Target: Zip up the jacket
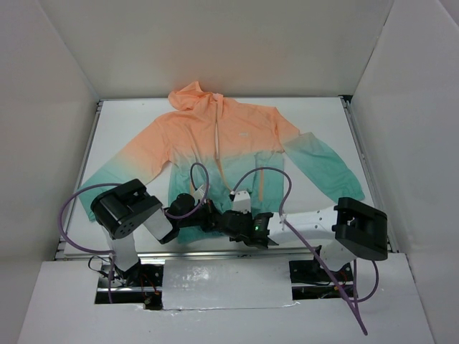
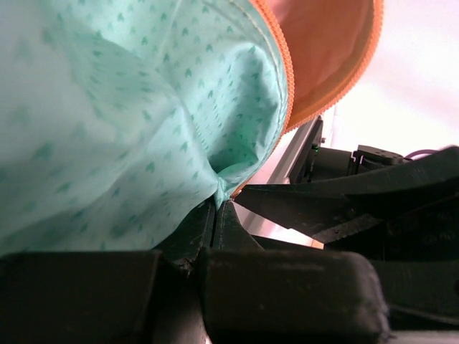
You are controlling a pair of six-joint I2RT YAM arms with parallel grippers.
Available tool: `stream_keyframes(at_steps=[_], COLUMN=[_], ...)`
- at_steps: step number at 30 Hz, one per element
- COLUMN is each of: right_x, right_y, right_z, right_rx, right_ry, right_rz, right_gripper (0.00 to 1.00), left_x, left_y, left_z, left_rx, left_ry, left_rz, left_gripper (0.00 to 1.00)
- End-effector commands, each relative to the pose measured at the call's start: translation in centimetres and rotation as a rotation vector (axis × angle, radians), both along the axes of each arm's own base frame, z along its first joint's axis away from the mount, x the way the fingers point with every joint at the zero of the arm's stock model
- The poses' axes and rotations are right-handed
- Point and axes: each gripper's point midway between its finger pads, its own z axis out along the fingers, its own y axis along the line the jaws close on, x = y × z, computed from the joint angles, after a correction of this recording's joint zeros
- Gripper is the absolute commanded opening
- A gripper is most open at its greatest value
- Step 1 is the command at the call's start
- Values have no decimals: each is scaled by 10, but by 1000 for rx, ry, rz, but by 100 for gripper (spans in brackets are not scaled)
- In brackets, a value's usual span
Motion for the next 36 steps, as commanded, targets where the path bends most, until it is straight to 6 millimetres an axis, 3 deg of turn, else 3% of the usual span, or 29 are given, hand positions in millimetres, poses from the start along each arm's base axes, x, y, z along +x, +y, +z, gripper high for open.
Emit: stream_keyframes(at_steps=[1,9,19,30,36], right_x=[6,3,-4,1,6], right_y=[-8,-12,-15,7,0], right_z=[3,-1,-4,-4,-7], right_rx=[-97,-195,-239,-220,-266], right_ry=[-57,-84,-84,-97,-112], right_rz=[-7,-4,31,59,10], right_gripper=[42,36,42,44,43], left_x=[3,4,6,2,2], left_y=[-9,-10,-12,-17,-17], left_z=[24,22,22,29,31], left_rx=[-59,-46,-42,-65,-63], left_ry=[-84,-87,-90,-107,-112], left_rz=[-34,-37,-39,-67,-69], left_gripper=[0,0,0,0,0])
